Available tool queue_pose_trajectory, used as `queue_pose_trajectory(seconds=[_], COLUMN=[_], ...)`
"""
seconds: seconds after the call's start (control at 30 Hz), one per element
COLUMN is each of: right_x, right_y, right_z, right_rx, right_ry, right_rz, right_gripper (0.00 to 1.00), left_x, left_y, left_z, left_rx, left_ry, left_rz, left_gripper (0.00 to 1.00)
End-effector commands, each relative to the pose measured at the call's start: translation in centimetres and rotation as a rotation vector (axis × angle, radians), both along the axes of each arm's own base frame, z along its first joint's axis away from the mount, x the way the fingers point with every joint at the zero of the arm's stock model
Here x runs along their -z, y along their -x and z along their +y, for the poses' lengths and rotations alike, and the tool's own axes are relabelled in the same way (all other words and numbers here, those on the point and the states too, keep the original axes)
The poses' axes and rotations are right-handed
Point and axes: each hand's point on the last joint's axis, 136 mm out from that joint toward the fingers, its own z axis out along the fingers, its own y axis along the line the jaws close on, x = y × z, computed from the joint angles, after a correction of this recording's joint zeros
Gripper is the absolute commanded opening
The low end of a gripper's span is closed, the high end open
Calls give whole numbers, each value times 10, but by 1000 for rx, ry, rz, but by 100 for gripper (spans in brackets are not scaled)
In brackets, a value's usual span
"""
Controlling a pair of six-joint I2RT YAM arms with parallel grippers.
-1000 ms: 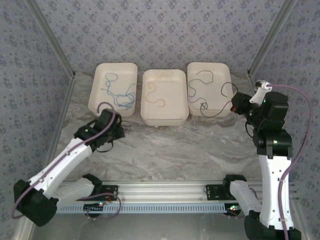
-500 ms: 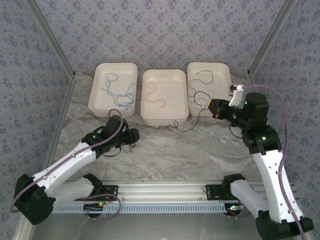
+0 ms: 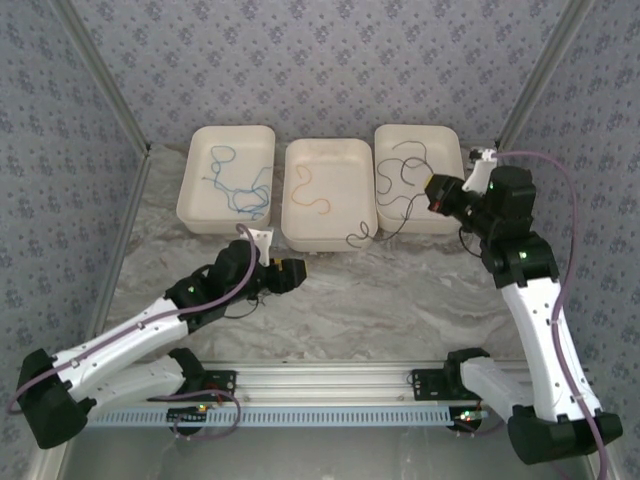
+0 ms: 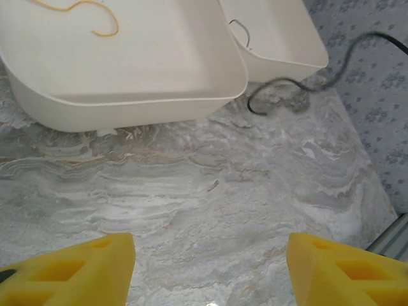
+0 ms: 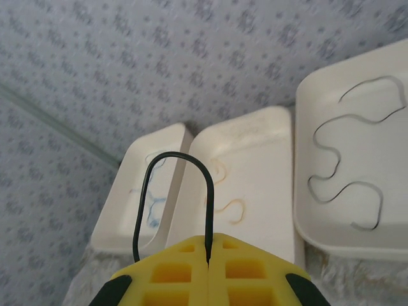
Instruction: Untangle the cables
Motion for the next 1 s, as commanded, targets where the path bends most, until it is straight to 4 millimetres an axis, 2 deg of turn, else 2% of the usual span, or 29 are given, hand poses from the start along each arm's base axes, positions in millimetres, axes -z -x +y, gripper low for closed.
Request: queue_pose_trajectory(seconds=[0.0, 0.13, 0.37, 0.47, 0.57, 0.63, 0.7, 0.73, 0.77, 0.8, 0.83, 0.9, 0.97], right_x=[-29, -28, -30, -12, 31, 62, 89, 103, 114, 116, 134, 127, 111], right_y=[-37, -86, -167, -204, -234, -241, -239, -237, -232, -229, -219, -204, -185], right_z=[-32, -61, -98, -107, -108, -104, -100, -98, -98, -98, -98, -97, -93], right_rx=[155, 290, 460, 473, 446, 428, 411, 409, 420, 424, 428, 427, 421], right_ry=[34, 32, -6, -32, -53, -48, -48, -47, -44, -41, -30, -31, -32], right_rz=[-126, -182, -420, -434, -334, -270, -216, -180, -138, -124, -74, -74, -86], right_gripper=[0, 0, 0, 0, 0, 0, 28, 47, 62, 67, 70, 71, 71], left_x=[-29, -33, -35, -35, -27, -19, -9, -2, 6, 12, 20, 33, 47], left_y=[0, 4, 14, 17, 18, 17, 15, 14, 13, 12, 12, 10, 7], left_z=[2, 11, 25, 32, 45, 56, 67, 73, 80, 86, 92, 104, 118], left_rx=[-27, -58, -76, -91, -142, -194, -255, -286, -325, -362, -402, -468, -541], left_ry=[84, 122, 132, 126, 99, 71, 34, 9, -19, -40, -59, -85, -91], left_rz=[-58, -56, -49, -47, -29, -6, 25, 46, 76, 102, 137, 196, 264], left_gripper=[64, 64, 63, 63, 63, 65, 68, 69, 69, 68, 68, 67, 66])
